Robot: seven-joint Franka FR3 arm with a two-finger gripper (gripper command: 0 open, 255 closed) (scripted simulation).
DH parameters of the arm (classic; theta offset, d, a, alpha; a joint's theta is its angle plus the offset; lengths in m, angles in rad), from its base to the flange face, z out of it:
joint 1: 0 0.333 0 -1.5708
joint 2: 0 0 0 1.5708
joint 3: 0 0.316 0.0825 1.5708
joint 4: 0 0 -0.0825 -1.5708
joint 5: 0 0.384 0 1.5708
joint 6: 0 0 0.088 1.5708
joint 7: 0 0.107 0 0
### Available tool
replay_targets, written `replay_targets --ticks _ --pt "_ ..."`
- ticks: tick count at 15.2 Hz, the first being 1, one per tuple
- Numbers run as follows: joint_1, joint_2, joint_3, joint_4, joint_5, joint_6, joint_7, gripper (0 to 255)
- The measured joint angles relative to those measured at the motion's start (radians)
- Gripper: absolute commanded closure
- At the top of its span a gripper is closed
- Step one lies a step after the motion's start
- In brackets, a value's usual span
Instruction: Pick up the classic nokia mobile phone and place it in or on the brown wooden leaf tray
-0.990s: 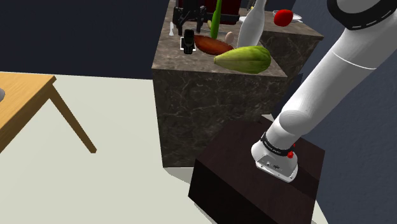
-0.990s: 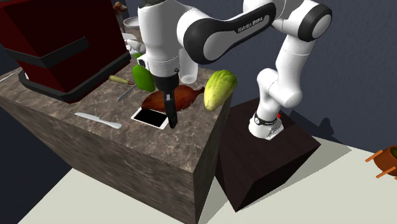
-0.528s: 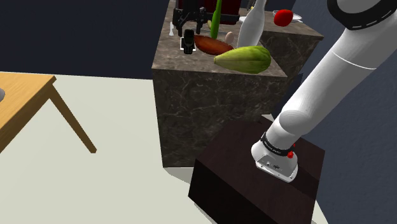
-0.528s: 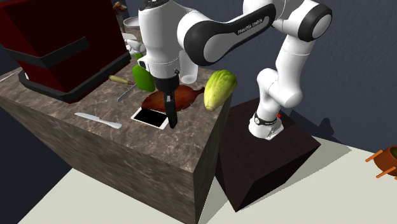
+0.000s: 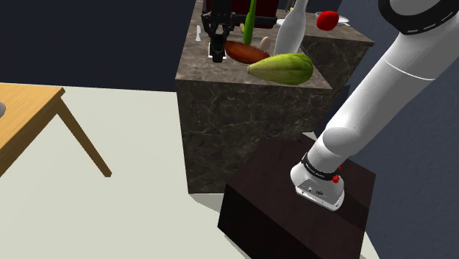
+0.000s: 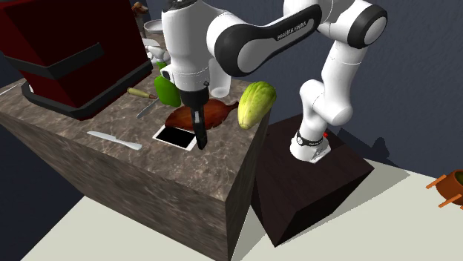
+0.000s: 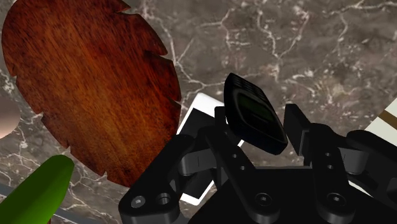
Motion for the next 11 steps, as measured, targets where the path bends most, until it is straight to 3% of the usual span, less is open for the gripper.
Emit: replay_targets --ticks 11 --pt "0.000 0.013 0.000 0.119 -0.001 -0.107 -0.001 255"
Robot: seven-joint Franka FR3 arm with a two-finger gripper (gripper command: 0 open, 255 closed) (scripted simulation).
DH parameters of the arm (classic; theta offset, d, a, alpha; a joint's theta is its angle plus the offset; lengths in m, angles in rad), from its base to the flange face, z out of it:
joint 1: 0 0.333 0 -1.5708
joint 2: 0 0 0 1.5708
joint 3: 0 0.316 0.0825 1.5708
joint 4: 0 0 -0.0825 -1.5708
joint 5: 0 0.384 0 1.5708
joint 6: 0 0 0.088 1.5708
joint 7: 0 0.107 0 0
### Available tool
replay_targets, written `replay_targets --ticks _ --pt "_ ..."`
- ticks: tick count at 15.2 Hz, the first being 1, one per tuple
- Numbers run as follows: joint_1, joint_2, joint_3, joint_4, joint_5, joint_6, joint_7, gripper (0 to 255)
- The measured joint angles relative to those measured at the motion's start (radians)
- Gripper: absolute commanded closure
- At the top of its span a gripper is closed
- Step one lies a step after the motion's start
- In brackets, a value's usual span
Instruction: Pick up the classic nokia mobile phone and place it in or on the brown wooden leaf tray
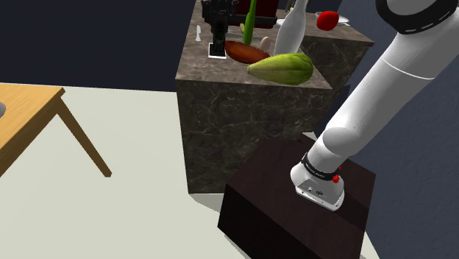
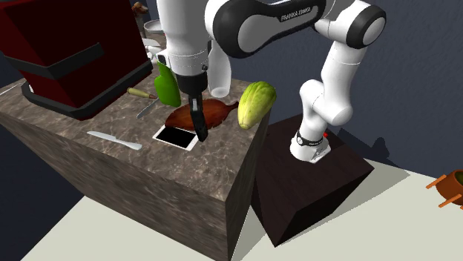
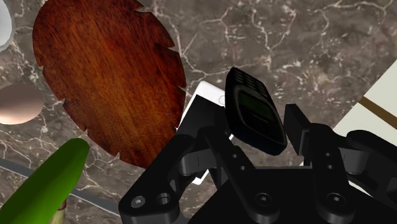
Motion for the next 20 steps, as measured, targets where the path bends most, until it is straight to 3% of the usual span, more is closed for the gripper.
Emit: replay_targets --ticks 11,20 --pt "0.002 0.044 0.002 0.202 -0.003 -0.159 0.004 255" --pt "-0.087 -0.032 -0.093 0.188 -0.005 -0.219 -0.179 255"
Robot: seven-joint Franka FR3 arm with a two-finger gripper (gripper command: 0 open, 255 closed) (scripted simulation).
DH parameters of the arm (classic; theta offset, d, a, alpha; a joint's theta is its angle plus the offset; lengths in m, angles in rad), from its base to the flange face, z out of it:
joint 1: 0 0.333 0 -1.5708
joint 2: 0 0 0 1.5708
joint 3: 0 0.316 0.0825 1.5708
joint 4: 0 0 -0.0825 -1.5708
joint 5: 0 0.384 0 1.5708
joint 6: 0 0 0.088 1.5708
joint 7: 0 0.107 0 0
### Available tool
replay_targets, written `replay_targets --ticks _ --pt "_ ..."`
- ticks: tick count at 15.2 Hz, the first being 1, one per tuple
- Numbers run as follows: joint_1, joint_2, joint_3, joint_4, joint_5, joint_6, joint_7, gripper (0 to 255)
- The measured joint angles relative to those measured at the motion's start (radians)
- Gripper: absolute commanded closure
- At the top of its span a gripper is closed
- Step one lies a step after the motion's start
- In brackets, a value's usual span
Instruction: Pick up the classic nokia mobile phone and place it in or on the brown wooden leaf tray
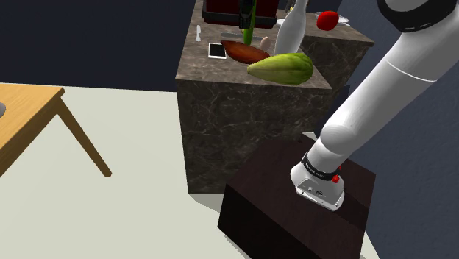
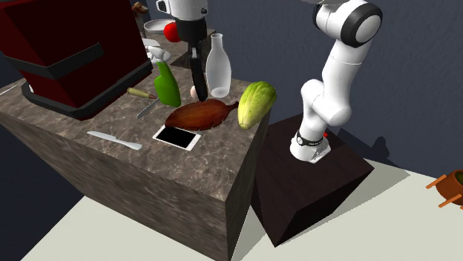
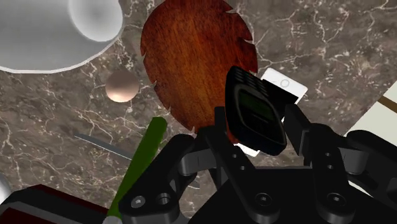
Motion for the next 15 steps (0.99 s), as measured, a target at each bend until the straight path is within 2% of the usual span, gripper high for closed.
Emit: replay_targets --ticks 4,15 --pt "-0.040 -0.006 -0.048 0.022 -0.004 -0.027 -0.090 255" --pt "-0.045 -0.072 -0.054 -0.200 -0.009 0.128 -0.100 255"
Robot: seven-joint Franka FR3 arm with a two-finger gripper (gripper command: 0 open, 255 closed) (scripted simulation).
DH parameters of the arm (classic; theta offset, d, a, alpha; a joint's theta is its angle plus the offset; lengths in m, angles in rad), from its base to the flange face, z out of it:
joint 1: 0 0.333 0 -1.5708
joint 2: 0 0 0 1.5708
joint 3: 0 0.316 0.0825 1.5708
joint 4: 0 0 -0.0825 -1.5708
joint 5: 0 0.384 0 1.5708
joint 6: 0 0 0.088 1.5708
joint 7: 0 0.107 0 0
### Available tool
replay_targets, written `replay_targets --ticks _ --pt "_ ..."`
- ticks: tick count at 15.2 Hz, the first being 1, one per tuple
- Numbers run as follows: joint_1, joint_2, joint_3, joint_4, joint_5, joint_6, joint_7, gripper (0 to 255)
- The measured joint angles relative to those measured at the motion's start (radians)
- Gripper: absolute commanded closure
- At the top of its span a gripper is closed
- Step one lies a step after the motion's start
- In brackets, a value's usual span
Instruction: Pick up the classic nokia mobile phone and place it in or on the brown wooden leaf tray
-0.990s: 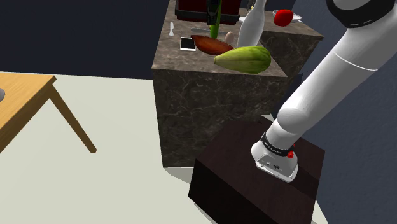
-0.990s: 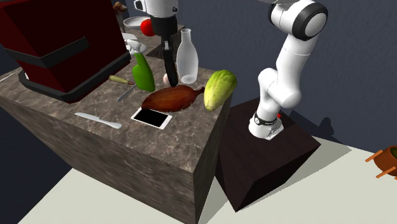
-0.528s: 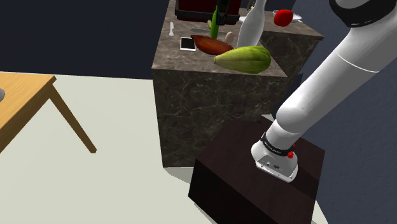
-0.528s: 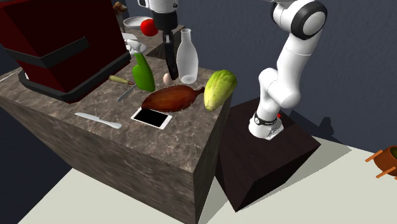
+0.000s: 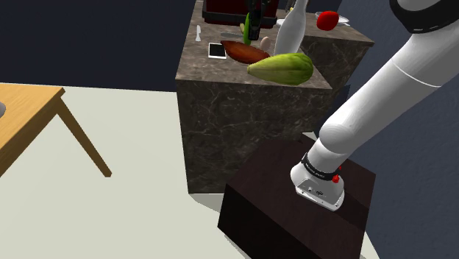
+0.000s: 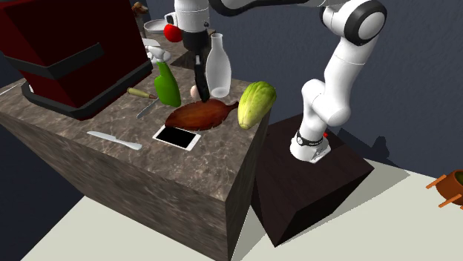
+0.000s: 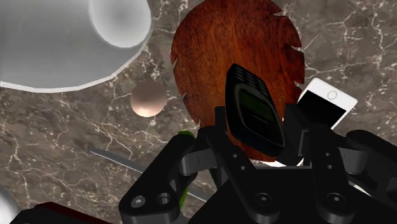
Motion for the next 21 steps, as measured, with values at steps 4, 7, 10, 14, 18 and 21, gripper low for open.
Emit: replay_targets --ticks 4,7,10,14,18,21 --pt "0.000 -0.014 0.000 -0.073 -0.001 0.058 0.001 255" --pt "0.000 -0.021 0.001 -0.119 -0.001 0.098 0.003 255" --pt "0.000 -0.025 0.001 -0.153 -0.002 0.128 0.003 255" --pt "0.000 -0.026 0.000 -0.155 -0.002 0.130 0.003 255" --pt "0.000 -0.026 0.000 -0.156 -0.002 0.130 0.003 0" --pt "0.000 -0.026 0.000 -0.156 -0.002 0.130 0.003 0"
